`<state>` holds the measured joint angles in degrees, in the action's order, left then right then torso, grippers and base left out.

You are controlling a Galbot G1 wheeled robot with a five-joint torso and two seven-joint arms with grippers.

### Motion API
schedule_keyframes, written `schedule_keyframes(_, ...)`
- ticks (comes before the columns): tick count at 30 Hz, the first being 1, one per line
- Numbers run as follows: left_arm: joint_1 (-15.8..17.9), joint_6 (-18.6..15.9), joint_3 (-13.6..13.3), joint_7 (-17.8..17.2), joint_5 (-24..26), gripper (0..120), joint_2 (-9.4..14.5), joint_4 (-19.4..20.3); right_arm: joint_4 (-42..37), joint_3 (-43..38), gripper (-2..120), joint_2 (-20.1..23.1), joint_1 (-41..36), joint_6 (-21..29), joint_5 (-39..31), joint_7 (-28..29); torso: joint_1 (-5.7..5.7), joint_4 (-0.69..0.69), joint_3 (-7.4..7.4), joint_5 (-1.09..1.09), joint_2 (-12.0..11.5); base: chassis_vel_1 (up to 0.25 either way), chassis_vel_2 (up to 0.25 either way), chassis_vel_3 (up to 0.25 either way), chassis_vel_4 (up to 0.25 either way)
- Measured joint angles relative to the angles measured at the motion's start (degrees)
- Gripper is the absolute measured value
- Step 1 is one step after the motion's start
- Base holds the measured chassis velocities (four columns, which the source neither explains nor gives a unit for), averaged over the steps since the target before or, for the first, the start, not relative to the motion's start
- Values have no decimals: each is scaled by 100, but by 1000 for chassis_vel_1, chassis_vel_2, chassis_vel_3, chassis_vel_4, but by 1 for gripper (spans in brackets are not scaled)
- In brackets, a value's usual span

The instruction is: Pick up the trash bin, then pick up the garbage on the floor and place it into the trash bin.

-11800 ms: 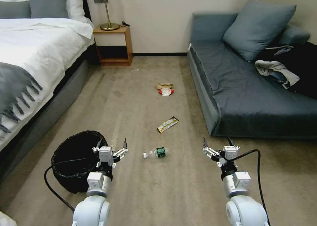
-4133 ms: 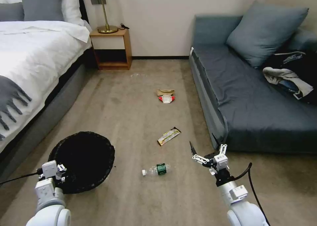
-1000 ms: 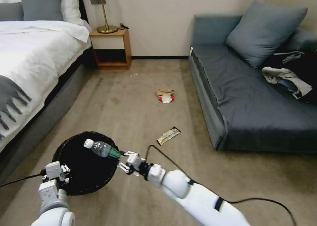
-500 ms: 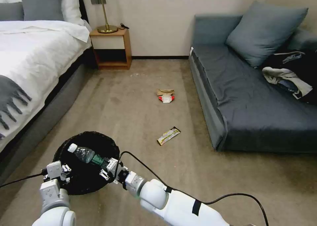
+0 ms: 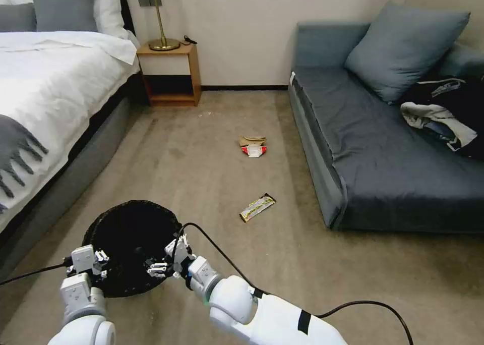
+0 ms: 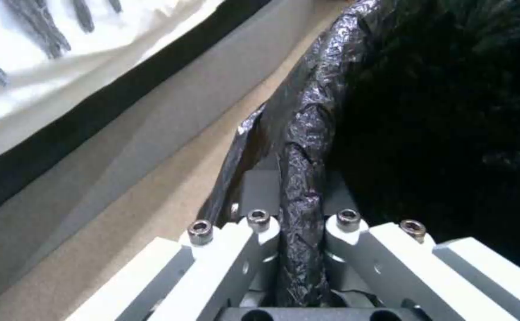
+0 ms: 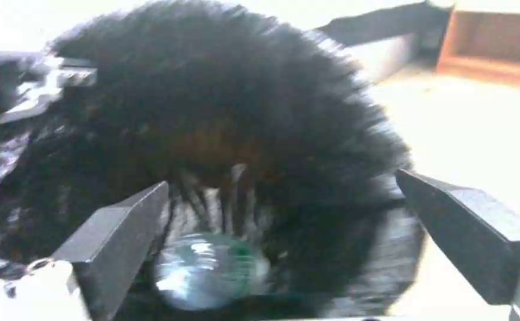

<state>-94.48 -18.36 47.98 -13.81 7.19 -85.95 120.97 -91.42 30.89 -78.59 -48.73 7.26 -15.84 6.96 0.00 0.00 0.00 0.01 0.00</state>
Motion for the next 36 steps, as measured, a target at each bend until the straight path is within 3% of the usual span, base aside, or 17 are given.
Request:
schedule_keyframes(3,2,0,2,1,17,4,28,-21,-182,-367,100,237,-130,-205,451,-51,0,0,0,1,0,0,0,0,0)
schedule_keyframes(5,15,0,2,3,41,4,44,-49,-392,-993,100,553,-403,-614,1022,-118,0,0,0,0,0,0,0,0,0)
schedule_keyframes(6,15,0,2,3,41,4,44,-49,-392,-993,100,553,-403,-614,1022,-118,0,0,0,0,0,0,0,0,0)
schedule_keyframes(10,18,5,1,5,86,4,70,-55,-533,-2060,100,879,-910,-1470,1431,-151,0,-2,0,1,0,0,0,0,0)
schedule_keyframes(16,4,39,20,5,135,4,103,-92,-825,-3195,100,987,-1653,-1892,1498,-13,0,1,0,2,0,0,0,0,0)
schedule_keyframes(19,12,69,23,6,155,4,112,-148,-1306,-4165,100,676,-2623,-2199,1600,111,0,-2,-1,1,0,0,0,0,0)
schedule_keyframes(25,46,75,17,9,186,4,139,-183,-1639,-5077,100,-20,-3495,-2669,1946,218,0,-1,-1,0,1,0,0,0,0)
schedule_keyframes(36,41,111,73,20,281,4,198,-182,-1625,-5883,100,-441,-4155,-3185,2025,244,0,0,-1,-1,1,0,0,0,0)
